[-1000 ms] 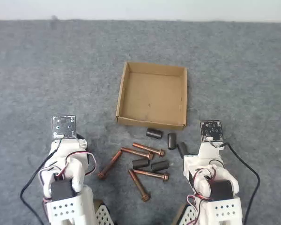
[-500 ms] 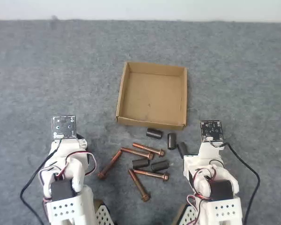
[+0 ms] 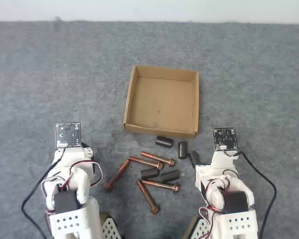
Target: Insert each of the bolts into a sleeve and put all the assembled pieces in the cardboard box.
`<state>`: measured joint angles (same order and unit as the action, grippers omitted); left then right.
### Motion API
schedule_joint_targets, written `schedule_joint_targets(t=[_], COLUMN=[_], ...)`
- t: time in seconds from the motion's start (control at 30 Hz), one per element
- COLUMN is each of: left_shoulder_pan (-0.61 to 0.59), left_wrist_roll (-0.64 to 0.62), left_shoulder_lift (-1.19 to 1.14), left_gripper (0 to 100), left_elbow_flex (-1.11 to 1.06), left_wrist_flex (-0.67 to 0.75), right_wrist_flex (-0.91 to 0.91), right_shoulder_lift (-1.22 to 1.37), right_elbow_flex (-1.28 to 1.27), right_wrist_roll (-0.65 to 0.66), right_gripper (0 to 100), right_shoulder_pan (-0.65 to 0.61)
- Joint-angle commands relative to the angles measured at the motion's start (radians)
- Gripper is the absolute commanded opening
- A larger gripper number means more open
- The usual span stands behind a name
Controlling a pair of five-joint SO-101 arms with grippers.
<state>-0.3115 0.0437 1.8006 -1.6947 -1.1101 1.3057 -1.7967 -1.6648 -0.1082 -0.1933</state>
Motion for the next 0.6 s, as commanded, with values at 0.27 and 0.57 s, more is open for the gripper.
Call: schedule_joint_targets(t=[0.27,0.57], left_shoulder_pan=[0.123,0.12], left_wrist_roll=[0.005,0.008], left_shoulder_lift=[0.018,0.018], left_gripper=[1,1], left_elbow_flex=[0.01,0.015], left_wrist_flex=[-0.017,-0.13], right_wrist_flex=[0.002,-0.005], right_shoulder_lift=[-0.019,-0.019], right_elbow_flex=[-0.02,-0.02], right_wrist_roll=[-0.009,-0.008], right_gripper=[0.8,0.9], right_shoulder_pan=[0.005,0.005])
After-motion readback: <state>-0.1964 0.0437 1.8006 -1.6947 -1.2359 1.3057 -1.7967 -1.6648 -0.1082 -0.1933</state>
